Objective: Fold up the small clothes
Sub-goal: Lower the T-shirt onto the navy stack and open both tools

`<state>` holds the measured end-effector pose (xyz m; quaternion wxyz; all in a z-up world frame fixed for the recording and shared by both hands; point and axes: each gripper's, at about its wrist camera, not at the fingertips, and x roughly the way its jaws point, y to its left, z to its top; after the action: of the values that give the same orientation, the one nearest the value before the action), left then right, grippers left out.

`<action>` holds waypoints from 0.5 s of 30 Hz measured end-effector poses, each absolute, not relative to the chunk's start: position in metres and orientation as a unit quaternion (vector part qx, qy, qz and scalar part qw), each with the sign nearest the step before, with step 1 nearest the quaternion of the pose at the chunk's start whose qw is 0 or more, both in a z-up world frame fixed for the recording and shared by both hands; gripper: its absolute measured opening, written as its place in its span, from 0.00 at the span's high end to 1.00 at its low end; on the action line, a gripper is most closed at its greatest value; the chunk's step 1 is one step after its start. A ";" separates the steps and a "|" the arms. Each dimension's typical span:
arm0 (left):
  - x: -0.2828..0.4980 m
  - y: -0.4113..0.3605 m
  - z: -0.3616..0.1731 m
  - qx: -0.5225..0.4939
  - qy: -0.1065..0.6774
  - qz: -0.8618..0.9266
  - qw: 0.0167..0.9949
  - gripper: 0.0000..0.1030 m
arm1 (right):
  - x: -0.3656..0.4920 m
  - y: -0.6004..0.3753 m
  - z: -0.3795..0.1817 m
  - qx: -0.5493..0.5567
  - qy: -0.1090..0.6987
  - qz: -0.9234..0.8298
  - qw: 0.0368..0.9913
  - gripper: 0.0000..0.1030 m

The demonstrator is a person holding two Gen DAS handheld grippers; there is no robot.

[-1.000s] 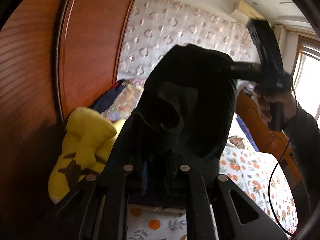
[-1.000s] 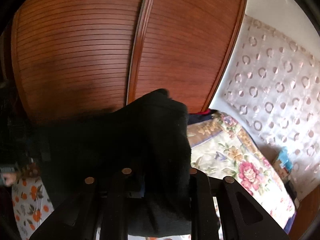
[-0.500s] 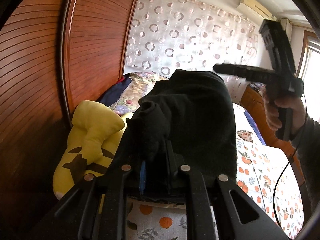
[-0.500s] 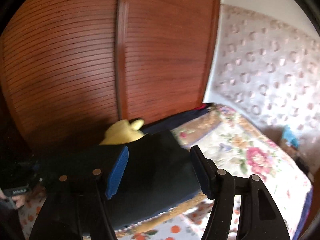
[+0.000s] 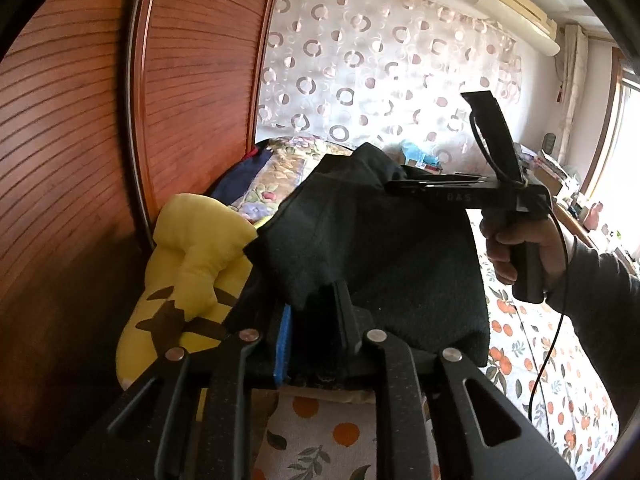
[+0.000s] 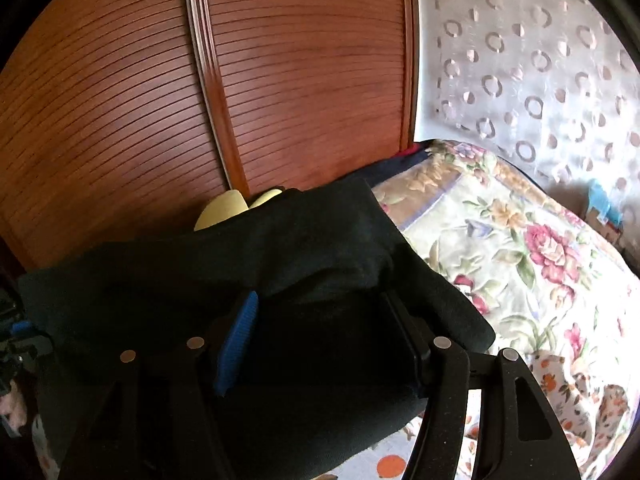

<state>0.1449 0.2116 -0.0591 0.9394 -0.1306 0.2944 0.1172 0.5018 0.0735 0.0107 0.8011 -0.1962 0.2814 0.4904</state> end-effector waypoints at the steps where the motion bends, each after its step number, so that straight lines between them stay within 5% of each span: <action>1: 0.142 0.211 -0.056 -0.126 0.289 0.122 0.941 0.72 | 0.499 0.073 0.012 -0.203 0.274 0.484 0.806 0.37; 4: 0.135 0.208 -0.048 -0.115 0.273 0.128 0.946 0.53 | 0.472 0.064 0.010 -0.200 0.260 0.467 0.821 0.37; 7: 0.129 0.204 -0.040 -0.094 0.264 0.139 0.950 0.24 | 0.445 0.050 0.011 -0.192 0.248 0.458 0.832 0.37; 15: 0.115 0.196 -0.027 -0.062 0.243 0.154 0.956 0.15 | 0.385 0.020 0.012 -0.183 0.232 0.462 0.837 0.32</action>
<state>0.1150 0.1955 -0.0267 0.9558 -0.0622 0.2428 0.1538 0.3846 0.0195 0.0122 0.8365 -0.1826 0.2321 0.4615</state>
